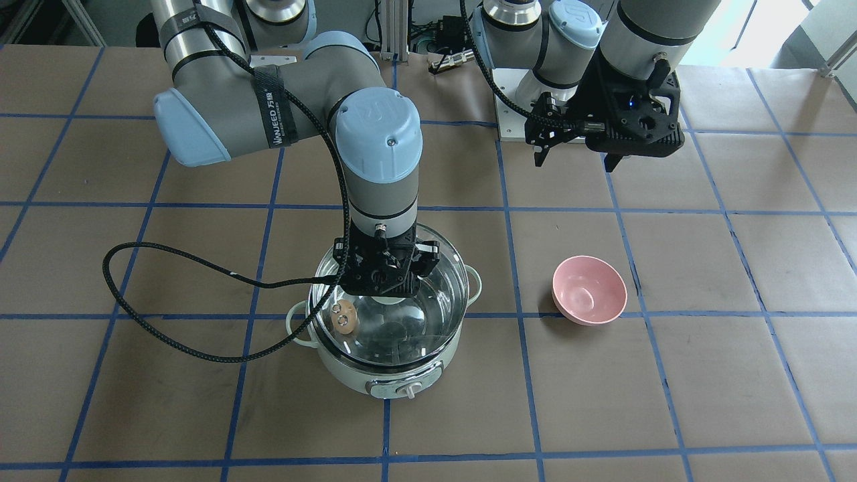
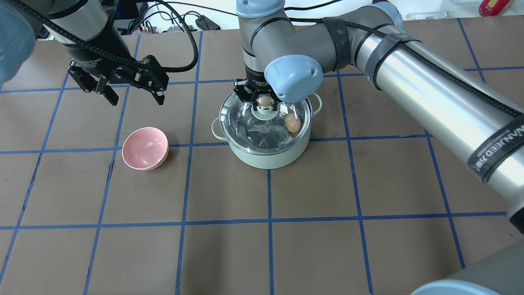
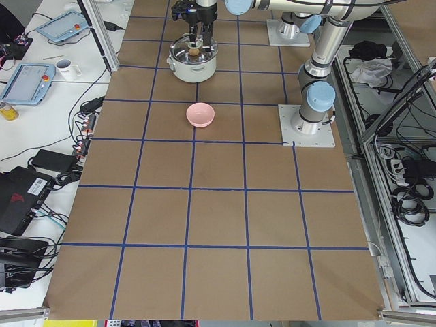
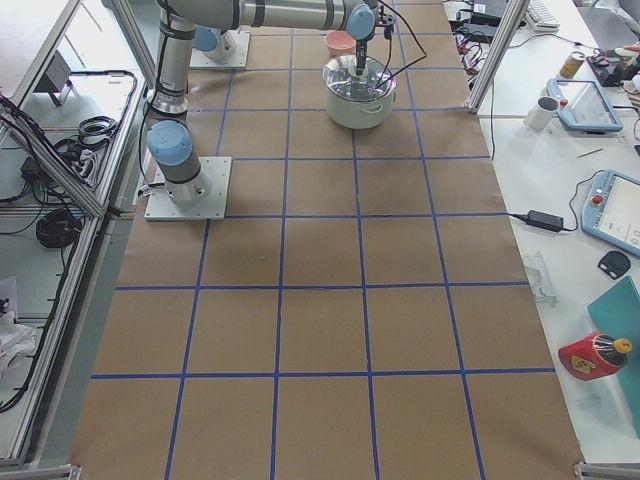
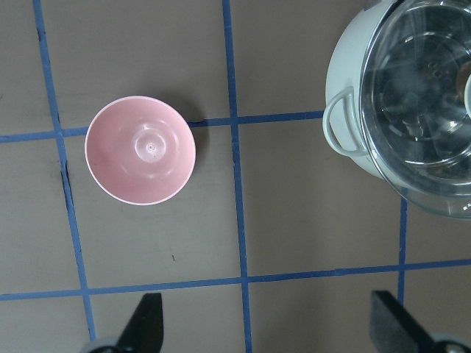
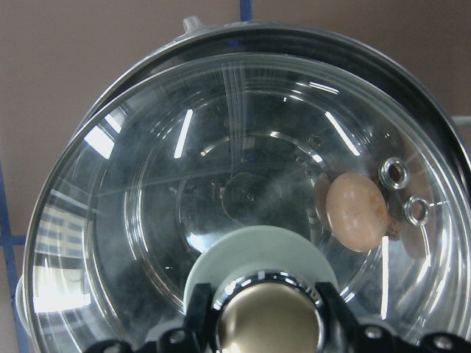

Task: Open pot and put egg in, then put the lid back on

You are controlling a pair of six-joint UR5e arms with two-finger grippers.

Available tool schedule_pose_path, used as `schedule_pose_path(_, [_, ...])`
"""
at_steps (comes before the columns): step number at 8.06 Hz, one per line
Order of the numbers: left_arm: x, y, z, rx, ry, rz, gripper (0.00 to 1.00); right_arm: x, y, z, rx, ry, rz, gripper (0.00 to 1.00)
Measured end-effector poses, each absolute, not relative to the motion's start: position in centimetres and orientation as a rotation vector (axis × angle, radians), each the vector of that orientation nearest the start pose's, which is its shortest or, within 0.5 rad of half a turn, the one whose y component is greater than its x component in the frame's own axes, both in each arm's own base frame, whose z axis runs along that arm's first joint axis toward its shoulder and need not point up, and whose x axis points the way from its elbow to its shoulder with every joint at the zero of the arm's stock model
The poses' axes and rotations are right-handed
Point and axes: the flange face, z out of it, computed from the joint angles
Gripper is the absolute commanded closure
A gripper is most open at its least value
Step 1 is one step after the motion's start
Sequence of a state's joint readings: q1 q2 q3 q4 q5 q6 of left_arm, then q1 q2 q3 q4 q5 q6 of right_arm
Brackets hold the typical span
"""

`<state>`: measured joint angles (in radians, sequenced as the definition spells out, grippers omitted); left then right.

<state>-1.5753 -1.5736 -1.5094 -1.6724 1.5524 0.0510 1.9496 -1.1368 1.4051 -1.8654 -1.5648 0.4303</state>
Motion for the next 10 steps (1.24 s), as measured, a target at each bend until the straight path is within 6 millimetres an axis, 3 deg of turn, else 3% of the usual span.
schedule_pose_path(10, [-13.74, -48.74, 50.59, 0.088, 3.159, 0.069, 0.0, 35.91, -56.97, 35.29, 0.078, 3.128, -0.132, 1.0])
